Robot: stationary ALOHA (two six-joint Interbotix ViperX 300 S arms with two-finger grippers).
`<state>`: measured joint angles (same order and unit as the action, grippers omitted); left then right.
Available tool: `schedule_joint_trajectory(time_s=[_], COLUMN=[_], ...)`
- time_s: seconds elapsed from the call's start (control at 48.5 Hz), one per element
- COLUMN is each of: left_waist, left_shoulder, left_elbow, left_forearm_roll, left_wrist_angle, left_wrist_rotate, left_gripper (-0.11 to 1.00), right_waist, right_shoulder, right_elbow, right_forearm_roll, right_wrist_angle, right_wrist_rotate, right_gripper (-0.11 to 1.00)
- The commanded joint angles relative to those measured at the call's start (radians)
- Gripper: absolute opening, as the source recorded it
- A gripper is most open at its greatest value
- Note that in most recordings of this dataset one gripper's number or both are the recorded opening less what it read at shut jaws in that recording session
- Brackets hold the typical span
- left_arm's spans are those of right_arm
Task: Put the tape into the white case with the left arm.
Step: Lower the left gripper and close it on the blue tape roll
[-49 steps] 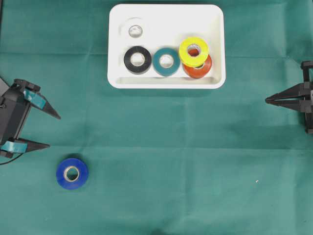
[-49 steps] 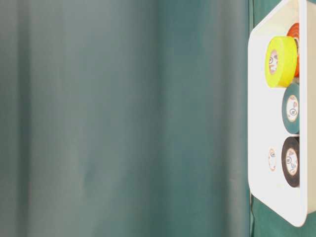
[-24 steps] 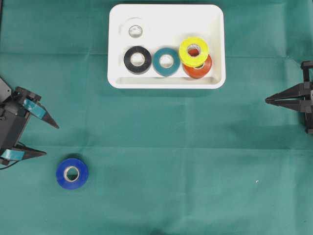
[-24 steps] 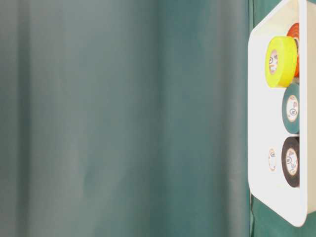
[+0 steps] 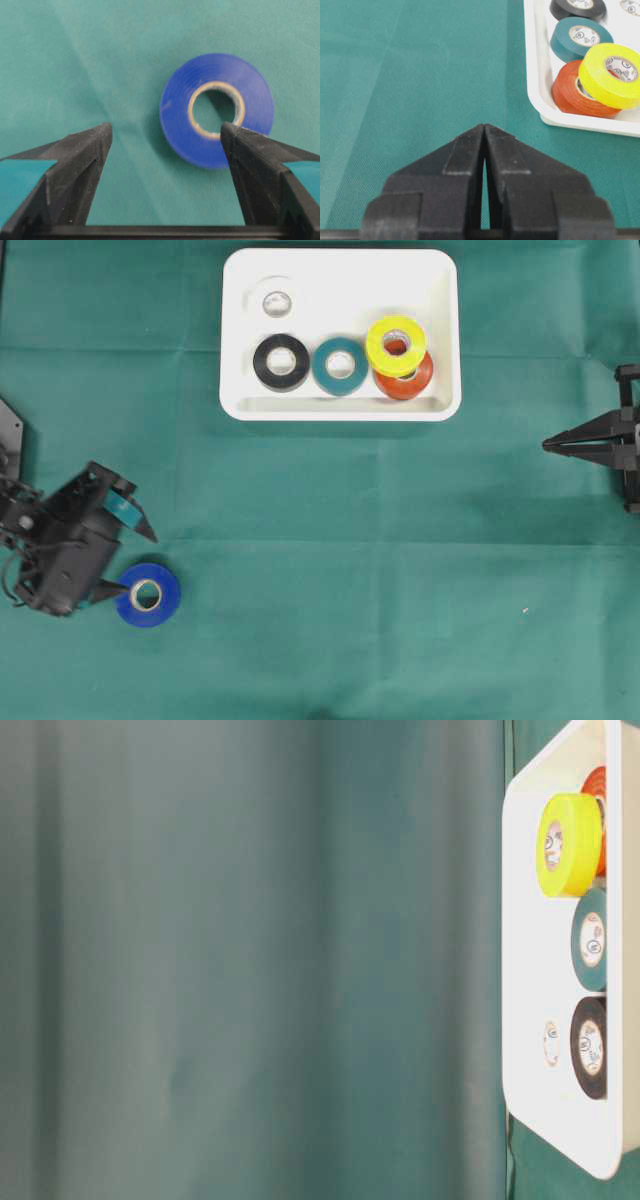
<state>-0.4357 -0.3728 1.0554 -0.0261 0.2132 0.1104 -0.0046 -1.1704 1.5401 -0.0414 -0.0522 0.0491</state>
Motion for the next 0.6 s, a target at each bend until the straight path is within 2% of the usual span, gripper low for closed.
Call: schedule_joint_trajectory(time_s=[0.0, 0.577], left_waist=[-0.009, 0.000], left_shoulder=[0.038, 0.229], left_elbow=[-0.041, -0.066], left_forearm_roll=[0.003, 0.003], left_wrist_angle=[-0.020, -0.109], left_wrist_rotate=[0.002, 0.002], left_gripper=[0.88, 0.88], right_waist=[0.000, 0.000], right_shoulder=[0.008, 0.008], right_elbow=[-0.012, -0.012], right_forearm_roll=[-0.002, 0.000], right_wrist_angle=[-0.011, -0.011], right_wrist_rotate=[0.000, 0.000], right_gripper=[-0.09, -0.09])
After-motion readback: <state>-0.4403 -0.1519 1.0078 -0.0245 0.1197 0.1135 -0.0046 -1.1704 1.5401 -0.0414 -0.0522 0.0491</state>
